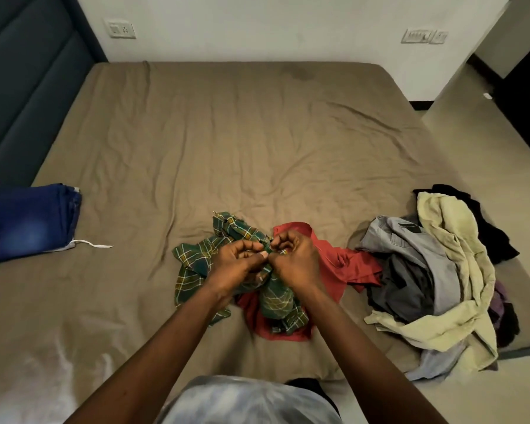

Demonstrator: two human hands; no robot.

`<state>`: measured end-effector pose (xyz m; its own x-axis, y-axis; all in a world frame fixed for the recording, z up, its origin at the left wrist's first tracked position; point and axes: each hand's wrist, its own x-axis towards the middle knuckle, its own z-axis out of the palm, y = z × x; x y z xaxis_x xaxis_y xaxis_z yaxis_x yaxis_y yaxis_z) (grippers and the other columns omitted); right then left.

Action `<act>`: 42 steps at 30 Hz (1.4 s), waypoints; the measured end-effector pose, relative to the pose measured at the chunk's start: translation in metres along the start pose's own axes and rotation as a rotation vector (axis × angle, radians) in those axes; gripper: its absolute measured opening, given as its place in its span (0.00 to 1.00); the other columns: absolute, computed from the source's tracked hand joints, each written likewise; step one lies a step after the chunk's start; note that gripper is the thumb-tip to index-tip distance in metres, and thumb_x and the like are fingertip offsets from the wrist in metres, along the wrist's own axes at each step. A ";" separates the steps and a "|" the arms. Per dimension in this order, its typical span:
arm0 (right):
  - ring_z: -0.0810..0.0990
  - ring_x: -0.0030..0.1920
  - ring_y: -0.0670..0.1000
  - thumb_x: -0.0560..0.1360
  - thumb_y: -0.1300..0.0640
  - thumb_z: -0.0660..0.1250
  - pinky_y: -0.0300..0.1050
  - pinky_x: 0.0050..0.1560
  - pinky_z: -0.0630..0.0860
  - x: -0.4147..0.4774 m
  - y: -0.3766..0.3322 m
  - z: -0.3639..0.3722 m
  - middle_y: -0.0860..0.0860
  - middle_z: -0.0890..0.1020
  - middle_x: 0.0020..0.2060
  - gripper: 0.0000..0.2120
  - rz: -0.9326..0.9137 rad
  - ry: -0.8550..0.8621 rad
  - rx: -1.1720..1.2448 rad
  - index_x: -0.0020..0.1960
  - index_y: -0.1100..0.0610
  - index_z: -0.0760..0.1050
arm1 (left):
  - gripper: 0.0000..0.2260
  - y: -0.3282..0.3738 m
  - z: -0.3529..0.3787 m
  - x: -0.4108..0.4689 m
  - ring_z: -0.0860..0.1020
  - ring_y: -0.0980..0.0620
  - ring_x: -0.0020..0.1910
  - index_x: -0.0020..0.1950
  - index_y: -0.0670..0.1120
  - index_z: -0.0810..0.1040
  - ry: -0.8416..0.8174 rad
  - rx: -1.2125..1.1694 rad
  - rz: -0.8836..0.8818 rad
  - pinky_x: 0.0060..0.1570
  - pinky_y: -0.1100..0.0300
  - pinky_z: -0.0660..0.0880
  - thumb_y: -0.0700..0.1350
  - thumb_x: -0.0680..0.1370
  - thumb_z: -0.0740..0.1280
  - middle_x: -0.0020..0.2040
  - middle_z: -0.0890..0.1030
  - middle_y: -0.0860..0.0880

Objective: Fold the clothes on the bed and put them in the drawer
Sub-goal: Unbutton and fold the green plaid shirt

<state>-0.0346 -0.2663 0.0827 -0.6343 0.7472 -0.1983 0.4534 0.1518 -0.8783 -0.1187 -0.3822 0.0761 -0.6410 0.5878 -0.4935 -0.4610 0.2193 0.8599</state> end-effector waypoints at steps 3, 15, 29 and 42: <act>0.79 0.37 0.38 0.70 0.64 0.71 0.27 0.35 0.69 -0.005 -0.003 0.002 0.43 0.82 0.38 0.11 -0.139 0.007 -0.105 0.47 0.51 0.79 | 0.06 -0.005 0.007 0.004 0.79 0.54 0.31 0.55 0.39 0.82 0.030 -0.150 -0.074 0.28 0.62 0.78 0.37 0.79 0.72 0.38 0.84 0.45; 0.84 0.43 0.48 0.75 0.67 0.73 0.38 0.41 0.81 0.022 0.012 -0.006 0.56 0.86 0.45 0.07 0.049 -0.137 0.357 0.50 0.57 0.83 | 0.10 0.006 0.001 0.026 0.81 0.56 0.28 0.55 0.40 0.82 0.023 -0.182 -0.030 0.26 0.64 0.75 0.31 0.75 0.73 0.37 0.85 0.46; 0.85 0.45 0.50 0.77 0.58 0.74 0.50 0.48 0.82 0.062 0.016 0.009 0.50 0.87 0.42 0.01 0.037 -0.093 0.260 0.48 0.54 0.84 | 0.11 0.028 -0.030 0.065 0.79 0.56 0.39 0.52 0.48 0.78 -0.214 0.540 0.122 0.39 0.58 0.77 0.44 0.75 0.78 0.41 0.81 0.51; 0.84 0.47 0.49 0.82 0.59 0.68 0.49 0.51 0.81 0.090 -0.007 -0.002 0.50 0.87 0.44 0.07 -0.005 -0.228 0.347 0.48 0.52 0.83 | 0.04 0.038 -0.028 0.077 0.82 0.59 0.41 0.49 0.55 0.82 0.084 0.727 0.445 0.44 0.54 0.81 0.46 0.78 0.74 0.41 0.84 0.56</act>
<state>-0.0940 -0.1987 0.0717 -0.7761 0.5788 -0.2502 0.2366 -0.1006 -0.9664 -0.2028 -0.3508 0.0672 -0.7254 0.6844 -0.0740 0.3335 0.4435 0.8319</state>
